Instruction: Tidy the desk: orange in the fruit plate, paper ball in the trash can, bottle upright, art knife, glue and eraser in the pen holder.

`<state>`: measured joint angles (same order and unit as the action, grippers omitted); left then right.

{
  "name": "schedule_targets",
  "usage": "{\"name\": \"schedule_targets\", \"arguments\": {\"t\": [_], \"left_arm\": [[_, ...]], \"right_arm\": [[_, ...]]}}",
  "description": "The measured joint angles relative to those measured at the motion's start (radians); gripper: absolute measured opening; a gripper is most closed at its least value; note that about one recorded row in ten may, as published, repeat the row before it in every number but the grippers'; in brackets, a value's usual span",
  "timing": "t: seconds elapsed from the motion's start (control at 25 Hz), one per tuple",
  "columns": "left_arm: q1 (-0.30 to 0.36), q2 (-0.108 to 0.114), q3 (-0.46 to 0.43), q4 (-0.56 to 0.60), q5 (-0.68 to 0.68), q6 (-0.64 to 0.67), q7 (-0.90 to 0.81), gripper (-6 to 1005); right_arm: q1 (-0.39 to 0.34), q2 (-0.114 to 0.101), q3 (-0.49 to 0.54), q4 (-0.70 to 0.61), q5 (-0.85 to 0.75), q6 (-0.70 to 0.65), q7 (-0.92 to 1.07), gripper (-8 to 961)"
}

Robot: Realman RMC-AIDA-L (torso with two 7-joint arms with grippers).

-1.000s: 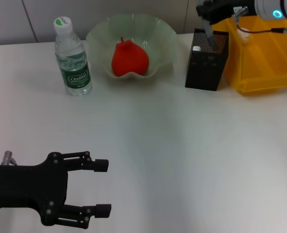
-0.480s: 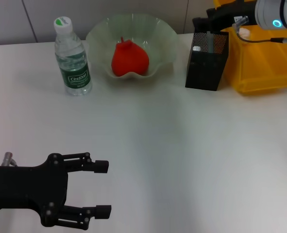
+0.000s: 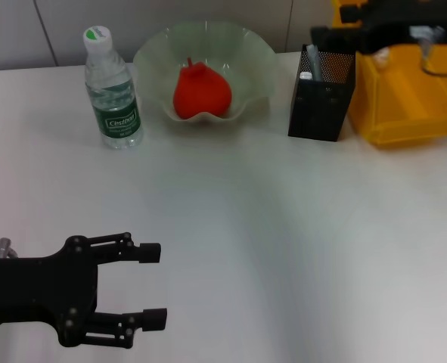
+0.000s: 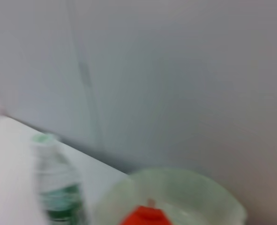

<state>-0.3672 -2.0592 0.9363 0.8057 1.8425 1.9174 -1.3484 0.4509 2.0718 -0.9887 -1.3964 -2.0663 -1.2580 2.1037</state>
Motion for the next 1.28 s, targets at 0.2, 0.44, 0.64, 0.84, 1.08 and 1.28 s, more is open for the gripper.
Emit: {"name": "schedule_targets", "arguments": {"t": [0.2,0.44,0.64,0.84,1.08,1.28], "left_arm": [[0.002,0.005,-0.013,-0.011,0.001,0.000,-0.022,842],[0.005,0.013,-0.032,-0.017,0.001,0.001,-0.042,842],[0.002,0.033,-0.039,-0.037,0.005,-0.005,-0.033,841],[-0.001,0.063,-0.043,-0.038,0.024,-0.016,-0.030,841],[-0.006,0.107,-0.049,-0.043,0.029,-0.019,-0.038,841],[-0.005,0.122,-0.059,-0.055,0.031,-0.028,-0.030,841]], "right_arm": [[-0.170,0.011,0.056,-0.070,0.241,-0.208,-0.289,666],[-0.265,0.007,0.064,0.062,0.305,-0.338,-0.480,666],[-0.243,0.001,0.059,0.239,0.252,-0.398,-0.608,666],[-0.221,0.006,0.061,0.331,0.221,-0.421,-0.702,666],[-0.197,0.005,0.065,0.434,0.215,-0.399,-0.764,666],[-0.176,0.004,0.065,0.467,0.174,-0.367,-0.765,666]]}}
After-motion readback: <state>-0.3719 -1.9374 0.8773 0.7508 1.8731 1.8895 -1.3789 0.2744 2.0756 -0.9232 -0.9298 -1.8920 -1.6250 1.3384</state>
